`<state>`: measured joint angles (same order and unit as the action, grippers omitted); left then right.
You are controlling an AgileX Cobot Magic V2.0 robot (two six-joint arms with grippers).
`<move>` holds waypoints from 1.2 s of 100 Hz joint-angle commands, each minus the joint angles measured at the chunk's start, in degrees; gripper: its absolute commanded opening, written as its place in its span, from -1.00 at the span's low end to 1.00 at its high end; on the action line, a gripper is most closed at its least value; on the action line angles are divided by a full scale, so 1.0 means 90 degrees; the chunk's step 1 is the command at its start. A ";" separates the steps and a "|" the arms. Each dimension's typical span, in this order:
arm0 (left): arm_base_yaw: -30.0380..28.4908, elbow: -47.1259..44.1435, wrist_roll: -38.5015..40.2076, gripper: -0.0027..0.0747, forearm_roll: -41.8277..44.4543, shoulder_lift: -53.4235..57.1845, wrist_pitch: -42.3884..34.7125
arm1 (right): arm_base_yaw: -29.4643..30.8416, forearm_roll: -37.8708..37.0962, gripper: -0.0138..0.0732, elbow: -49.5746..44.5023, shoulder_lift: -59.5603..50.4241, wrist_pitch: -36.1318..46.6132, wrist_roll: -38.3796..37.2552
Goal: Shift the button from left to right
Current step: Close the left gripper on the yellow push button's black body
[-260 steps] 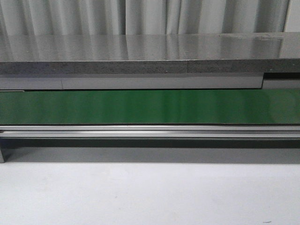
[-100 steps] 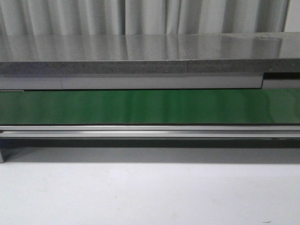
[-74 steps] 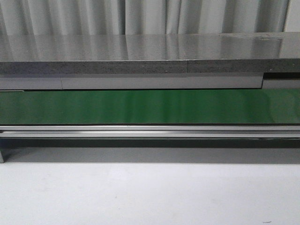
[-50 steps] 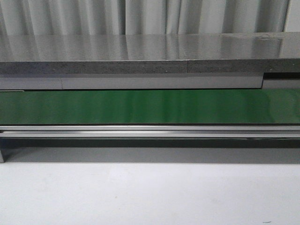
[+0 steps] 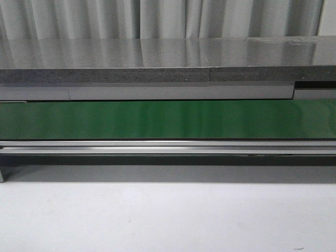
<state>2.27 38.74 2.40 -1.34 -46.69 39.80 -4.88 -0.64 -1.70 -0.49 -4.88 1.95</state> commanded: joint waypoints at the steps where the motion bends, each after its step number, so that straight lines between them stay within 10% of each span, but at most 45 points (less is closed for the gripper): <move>1: -0.0146 0.0435 0.0058 0.84 0.0023 -0.0206 -0.0182 | 0.0011 -0.0063 -0.84 0.0003 -0.0109 0.0542 -0.0004; 53: -0.1974 0.2318 -0.0477 0.78 0.0403 -0.3394 0.0138 | 0.0011 -0.0063 -0.84 0.0003 -0.0109 0.0542 -0.0004; 120: -0.2195 0.3661 -0.0684 0.78 0.0288 -0.6280 0.0158 | 0.0011 -0.0063 -0.84 0.0003 -0.0109 0.0542 -0.0004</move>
<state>-17.45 69.87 -3.76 1.85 -104.46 42.85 -4.88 -0.64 -1.70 -0.49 -4.88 1.95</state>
